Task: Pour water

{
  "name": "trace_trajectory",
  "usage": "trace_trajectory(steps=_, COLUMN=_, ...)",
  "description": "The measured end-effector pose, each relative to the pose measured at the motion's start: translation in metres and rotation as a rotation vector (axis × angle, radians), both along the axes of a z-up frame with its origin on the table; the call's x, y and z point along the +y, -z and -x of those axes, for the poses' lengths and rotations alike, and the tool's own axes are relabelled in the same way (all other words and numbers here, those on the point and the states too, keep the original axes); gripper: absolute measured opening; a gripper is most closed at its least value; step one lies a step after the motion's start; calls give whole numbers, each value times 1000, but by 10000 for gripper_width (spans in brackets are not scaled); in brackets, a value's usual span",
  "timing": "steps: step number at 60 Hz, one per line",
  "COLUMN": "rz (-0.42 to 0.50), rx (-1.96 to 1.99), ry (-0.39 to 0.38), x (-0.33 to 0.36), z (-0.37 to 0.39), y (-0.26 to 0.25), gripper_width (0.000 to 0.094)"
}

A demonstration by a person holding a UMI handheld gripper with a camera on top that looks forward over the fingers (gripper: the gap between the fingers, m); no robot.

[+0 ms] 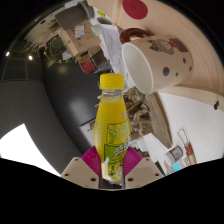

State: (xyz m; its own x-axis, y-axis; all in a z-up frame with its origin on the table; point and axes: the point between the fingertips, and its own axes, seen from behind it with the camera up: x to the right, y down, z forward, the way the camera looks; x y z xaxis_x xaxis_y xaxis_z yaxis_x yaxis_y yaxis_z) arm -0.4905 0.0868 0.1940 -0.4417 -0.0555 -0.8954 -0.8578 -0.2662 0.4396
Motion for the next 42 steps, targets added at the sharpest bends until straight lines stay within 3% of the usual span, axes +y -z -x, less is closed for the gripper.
trace_trajectory(steps=10, rz=28, rx=90, ry=-4, x=2, z=-6, y=12, gripper_width=251)
trace_trajectory(steps=22, rz=45, rx=9, ry=-70, x=-3, z=6, y=10, gripper_width=250)
trace_trajectory(steps=34, rz=-49, rx=-307, ry=-148, x=-12, z=6, y=-35, gripper_width=252)
trace_trajectory(steps=42, rz=-134, rx=-739, ry=-87, x=-16, z=-42, y=-73, gripper_width=252)
